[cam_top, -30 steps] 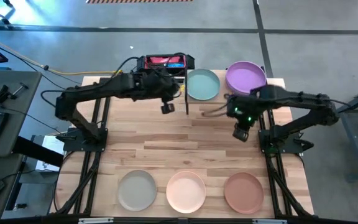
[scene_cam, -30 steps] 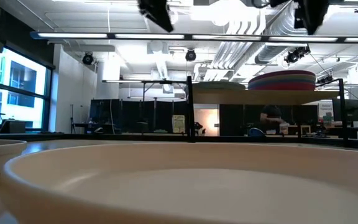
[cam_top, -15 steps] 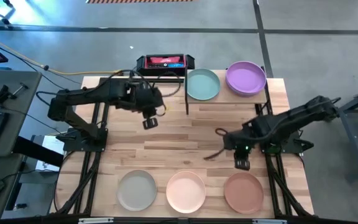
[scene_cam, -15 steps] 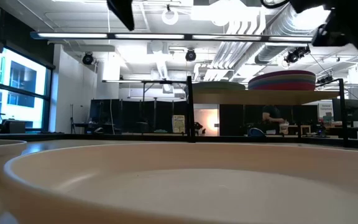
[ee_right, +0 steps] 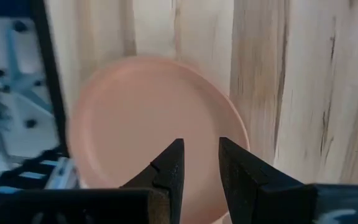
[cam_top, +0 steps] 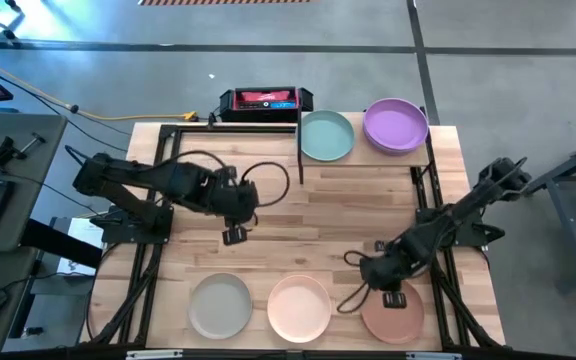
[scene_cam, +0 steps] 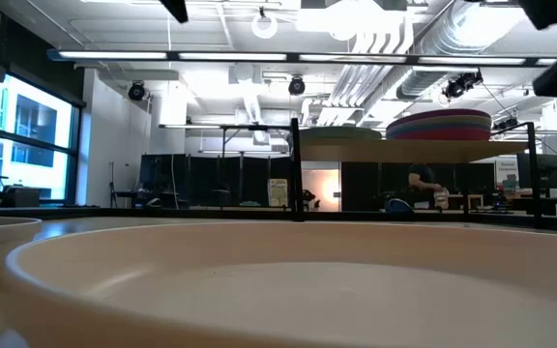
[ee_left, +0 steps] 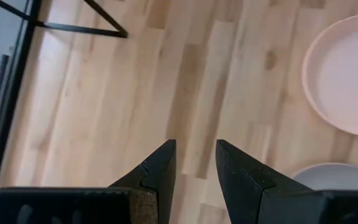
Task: Place and stack plates onto a shelf
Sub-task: Stack the brown plate on top of the light blue plate on the shelf
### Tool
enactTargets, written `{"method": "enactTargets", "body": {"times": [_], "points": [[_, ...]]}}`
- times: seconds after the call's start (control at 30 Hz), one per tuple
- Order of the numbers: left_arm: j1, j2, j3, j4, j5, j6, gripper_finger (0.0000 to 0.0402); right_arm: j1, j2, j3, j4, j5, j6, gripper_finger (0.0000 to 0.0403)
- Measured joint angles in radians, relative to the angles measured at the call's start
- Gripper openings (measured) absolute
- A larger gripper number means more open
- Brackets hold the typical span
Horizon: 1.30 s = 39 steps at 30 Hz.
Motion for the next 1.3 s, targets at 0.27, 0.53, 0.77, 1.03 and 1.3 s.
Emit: {"method": "enactTargets", "body": {"times": [0.27, 0.53, 0.77, 1.03, 1.3], "points": [[-0.082, 0.0, 0.0, 0.0, -0.017, -0.093, 0.0102, 0.054, 0.089, 0.001, 0.002, 0.114, -0.001, 0.0078], [-0.122, 0.0, 0.0, 0.0, -0.038, -0.139, 0.0102, 0.056, 0.138, 0.002, 0.022, 0.139, -0.064, 0.0078], [-0.145, 0.0, 0.0, 0.0, -0.041, -0.166, 0.0102, 0.056, 0.195, 0.002, 0.037, 0.154, -0.079, 0.0078], [-0.167, 0.0, 0.0, 0.0, -0.04, -0.166, 0.0102, 0.056, 0.234, 0.002, 0.037, 0.167, -0.099, 0.0078], [-0.166, 0.001, 0.0, -0.001, -0.04, -0.165, 0.0102, 0.055, 0.27, 0.002, 0.046, 0.164, -0.105, 0.0078]]}}
